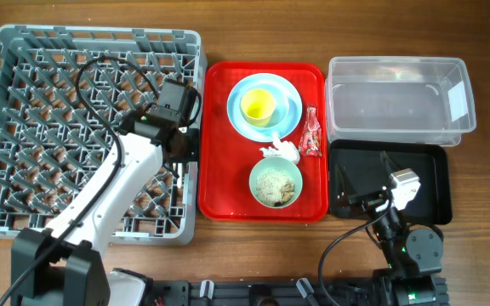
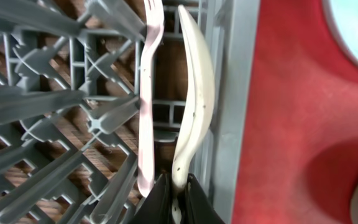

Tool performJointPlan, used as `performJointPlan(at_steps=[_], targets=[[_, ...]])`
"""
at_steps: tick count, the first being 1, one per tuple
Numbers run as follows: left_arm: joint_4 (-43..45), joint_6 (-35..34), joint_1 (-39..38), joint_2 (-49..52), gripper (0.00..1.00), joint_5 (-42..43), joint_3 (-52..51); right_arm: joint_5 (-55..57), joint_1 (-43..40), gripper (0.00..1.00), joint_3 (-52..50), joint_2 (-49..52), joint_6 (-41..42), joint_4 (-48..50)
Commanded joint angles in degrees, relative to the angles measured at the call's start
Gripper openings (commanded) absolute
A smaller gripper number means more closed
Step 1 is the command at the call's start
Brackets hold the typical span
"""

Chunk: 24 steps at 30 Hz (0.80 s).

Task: Sort waste into correct bins and load items into the dishwasher rack
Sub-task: 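Insert the spoon into the rack beside the fork and release, then retract the left gripper from the rack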

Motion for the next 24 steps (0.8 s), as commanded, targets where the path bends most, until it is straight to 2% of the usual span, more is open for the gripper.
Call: performJointPlan(at_steps=[1, 6, 11, 15, 24], targets=[[0.6, -0.9, 0.3, 0.5, 0.07, 0.6, -1.4, -0.1, 0.1, 1.00, -0.1, -0.1, 0.3, 0.2], [0.9, -1.0, 0.3, 0.5, 0.08, 0.7, -1.4, -0.1, 0.1, 1.00, -0.1, -0.1, 0.3, 0.2], [0.9, -1.0, 0.3, 0.5, 0.22, 0.7, -1.4, -0.1, 0.1, 1.00, -0.1, -0.1, 0.3, 0.2], [1.0, -1.0, 0.3, 0.5, 0.20, 0.7, -1.4, -0.1, 0.1, 1.00, -0.1, -0.1, 0.3, 0.2], [0.8, -1.0, 0.3, -0.2, 0.07, 0.7, 0.6, -0.1, 0.1, 1.00, -0.1, -0.1, 0.3, 0.2]])
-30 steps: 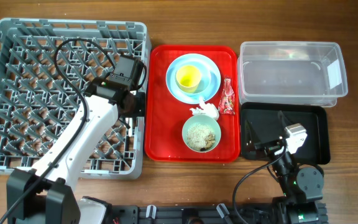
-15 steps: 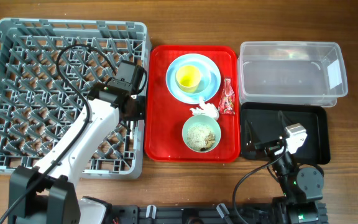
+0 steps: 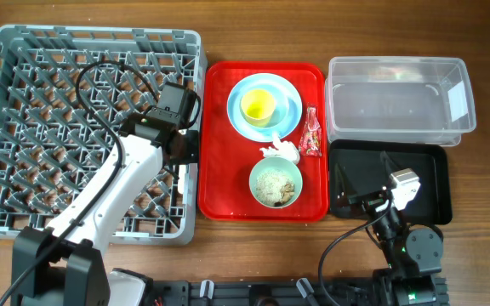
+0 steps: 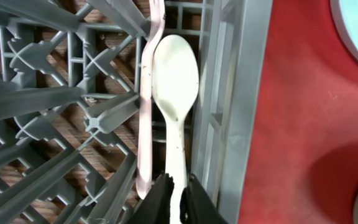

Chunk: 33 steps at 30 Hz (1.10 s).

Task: Sort waste into correct bins and load items into the dishwasher rack
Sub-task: 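Retract the left gripper from the rack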

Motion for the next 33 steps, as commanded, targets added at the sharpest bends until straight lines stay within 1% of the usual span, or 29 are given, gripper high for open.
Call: performJointPlan(at_steps=[1, 4, 6, 7, 10, 13, 14, 15, 16, 17, 18, 19, 20, 21, 22, 23, 28, 33], targets=[[-0.4, -0.2, 0.1, -0.6, 0.07, 0.4, 2.3, -0.1, 0.1, 1.00, -0.1, -0.1, 0.3, 0.2], [-0.4, -1.9, 0.8, -2.3, 0.09, 0.2, 4.1, -0.1, 0.1, 1.00, -0.1, -0.1, 0.2, 0.2], [-0.4, -4.0, 2.0, -4.0, 0.20, 0.2, 5.4, -0.1, 0.1, 1.00, -0.1, -0.1, 0.3, 0.2], [-0.5, -5.3, 2.7, -5.0, 0.22, 0.3, 5.7, -0.1, 0.1, 1.00, -0.1, -0.1, 0.2, 0.2], [-1.3, -8.0, 4.4, -8.5, 0.24, 1.0, 6.1, -0.1, 0.1, 1.00, -0.1, -0.1, 0.3, 0.2], [-2.9, -7.9, 5.7, -13.0, 0.25, 3.0, 6.1, -0.1, 0.1, 1.00, -0.1, -0.1, 0.3, 0.2], [-3.8, -7.9, 6.2, -15.0, 0.26, 3.0, 6.1, -0.1, 0.1, 0.99, -0.1, -0.1, 0.3, 0.2], [-4.8, -7.9, 6.9, -17.2, 0.29, 3.0, 6.1, -0.1, 0.1, 1.00, -0.1, -0.1, 0.3, 0.2], [-5.7, -8.4, 7.7, -19.6, 0.35, 3.0, 6.1, -0.1, 0.1, 1.00, -0.1, -0.1, 0.3, 0.2], [-6.3, -9.5, 8.7, -21.8, 0.49, 3.0, 6.1, -0.1, 0.1, 1.00, -0.1, -0.1, 0.3, 0.2], [-6.8, -10.8, 9.8, -24.1, 0.57, 3.0, 6.1, -0.1, 0.1, 1.00, -0.1, -0.1, 0.3, 0.2], [-7.0, -11.9, 10.9, -26.3, 0.71, 3.0, 6.1, -0.1, 0.1, 1.00, -0.1, -0.1, 0.3, 0.2], [-7.2, -13.4, 12.4, -28.9, 0.83, 3.0, 6.1, -0.1, 0.1, 1.00, -0.1, -0.1, 0.3, 0.2], [-7.3, -14.0, 13.4, -30.8, 0.88, 3.0, 6.1, -0.1, 0.1, 1.00, -0.1, -0.1, 0.3, 0.2], [-7.2, -14.0, 14.3, -32.5, 0.91, 3.0, 6.1, -0.1, 0.1, 1.00, -0.1, -0.1, 0.3, 0.2], [-7.3, -13.9, 15.0, -34.0, 1.00, 3.0, 6.1, -0.1, 0.1, 1.00, -0.1, -0.1, 0.3, 0.2], [-8.5, -13.9, 16.5, -38.9, 1.00, 3.0, 6.1, -0.1, 0.1, 1.00, -0.1, -0.1, 0.3, 0.2], [-9.3, -13.9, 16.5, -40.0, 1.00, 3.0, 6.1, -0.1, 0.1, 1.00, -0.1, -0.1, 0.3, 0.2]])
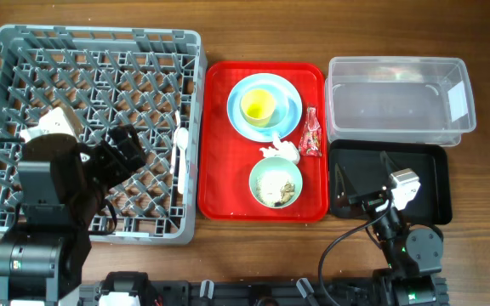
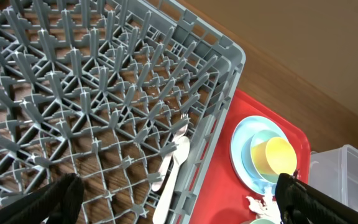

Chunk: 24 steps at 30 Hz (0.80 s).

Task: Sort waste into correct bins and load items into the dishwasher rack
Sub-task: 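Retract the left gripper from the rack, then move the right gripper over the tray toward the white tissue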

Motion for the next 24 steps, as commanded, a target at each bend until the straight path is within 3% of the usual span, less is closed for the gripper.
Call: performJointPlan(at_steps=[1, 8, 13, 16, 20, 24], targets=[[-0.2, -0.9, 0.4, -0.1, 1.00, 0.7, 0.9, -0.1, 0.1, 1.00, -0.1, -0.1, 0.3, 0.2], [-0.2, -0.9, 0.4, 0.1, 1.00, 0.7, 0.9, -0.2, 0.1, 1.00, -0.1, -0.1, 1.2, 0.2], [-0.2, -0.9, 0.4, 0.1, 1.00, 0.7, 0.9, -0.2, 0.1, 1.00, -0.1, -0.1, 12.5, 0.2], [-0.2, -0.9, 0.4, 0.1, 1.00, 0.7, 0.9, -1.7, 0.1, 1.00, 0.6, -0.1, 10.8, -0.1], [-0.2, -0.9, 0.4, 0.1, 1.00, 0.7, 0.9, -6.2, 0.1, 1.00, 8.7, 0.9, 9.9, -8.2], [-0.2, -0.9, 0.4, 0.1, 1.00, 0.7, 0.9, -9.1, 0.1, 1.00, 24.5, 8.7, 9.7, -22.5]])
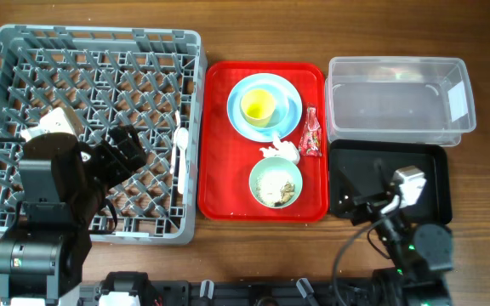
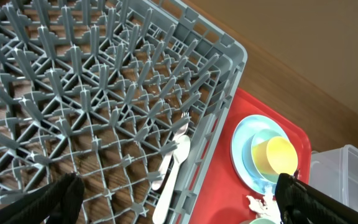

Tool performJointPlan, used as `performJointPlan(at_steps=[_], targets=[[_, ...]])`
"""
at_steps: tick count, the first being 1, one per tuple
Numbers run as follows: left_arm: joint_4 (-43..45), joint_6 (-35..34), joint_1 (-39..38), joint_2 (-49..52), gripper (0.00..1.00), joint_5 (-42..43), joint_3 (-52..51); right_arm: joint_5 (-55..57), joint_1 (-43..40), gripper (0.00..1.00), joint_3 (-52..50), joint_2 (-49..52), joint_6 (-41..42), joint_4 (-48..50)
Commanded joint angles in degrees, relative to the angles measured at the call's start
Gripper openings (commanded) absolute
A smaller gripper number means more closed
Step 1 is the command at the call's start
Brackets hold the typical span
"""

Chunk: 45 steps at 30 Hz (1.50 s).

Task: Sort waste into correct bins and load items into the dishwasher rack
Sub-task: 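Move the right gripper over the tray toward the white tissue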

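The grey dishwasher rack (image 1: 7, 51) holds a white spoon (image 2: 180, 149) and a pink fork (image 2: 178, 127) side by side along its right edge. My left gripper (image 2: 179, 202) is open and empty, high over the rack's near left part (image 1: 128, 151). On the red tray (image 1: 219, 136) sit a blue plate (image 1: 289, 106) with a yellow cup (image 1: 259, 104), a green bowl (image 1: 275, 184) with food remains, a crumpled napkin (image 1: 279, 151) and a red wrapper (image 1: 312, 132). My right gripper (image 1: 374, 202) hangs over the black bin (image 1: 436, 161); its jaws are too small to read.
A clear plastic bin (image 1: 398, 98) stands behind the black bin at the right. The rack's upright pegs fill its whole floor. Bare wooden table shows along the front edge and beside the bins.
The right arm has shifted slightly to the right over the black bin. The left arm, the spoon and the fork are where they were.
My left gripper was shut on the white spoon, held on edge beside the pink fork at the rack's right side. Then the spoon lay flat, still gripped. Later the gripper was open and back over the rack's left, the spoon left in the rack.
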Motion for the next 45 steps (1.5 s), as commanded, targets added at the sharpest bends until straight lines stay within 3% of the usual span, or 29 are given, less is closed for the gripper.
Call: performJointPlan(at_steps=[1, 8, 14, 15, 18, 20, 22, 25, 32, 39, 45], targets=[[0.0, -0.6, 0.4, 0.0, 1.00, 0.7, 0.9, -6.2, 0.1, 1.00, 16.7, 8.8, -0.5, -9.6], [0.0, -0.6, 0.4, 0.0, 1.00, 0.7, 0.9, -7.5, 0.1, 1.00, 43.8, 35.8, -15.7, -41.6], [0.0, -0.6, 0.4, 0.0, 1.00, 0.7, 0.9, -10.5, 0.1, 1.00, 60.8, 54.6, -10.8, -51.4], [0.0, -0.6, 0.4, 0.0, 1.00, 0.7, 0.9, -13.0, 0.1, 0.95, 61.4, 56.4, -9.6, -51.3], [0.0, -0.6, 0.4, 0.0, 1.00, 0.7, 0.9, -22.0, 0.1, 0.65, 61.2, 60.6, -9.2, -51.1], [0.0, -0.6, 0.4, 0.0, 1.00, 0.7, 0.9, -24.8, 0.1, 0.53, 60.4, 63.7, -9.4, -51.3], [0.0, -0.6, 0.4, 0.0, 1.00, 0.7, 0.9, -24.7, 0.1, 0.28, 59.6, 65.5, -9.6, -51.5], [0.0, -0.6, 0.4, 0.0, 1.00, 0.7, 0.9, -22.6, 0.1, 0.17, 58.1, 67.5, -10.3, -52.7], [0.0, -0.6, 0.4, 0.0, 1.00, 0.7, 0.9, -15.6, 2.1, 0.14, 49.5, 68.0, -6.6, -48.9], [0.0, -0.6, 0.4, 0.0, 1.00, 0.7, 0.9, -3.5, 11.5, 0.06, 39.9, 68.0, 6.4, -37.4], [0.0, -0.6, 0.4, 0.0, 1.00, 0.7, 0.9, 17.5, 24.0, 0.04, 37.8, 68.1, 16.8, -30.6]])
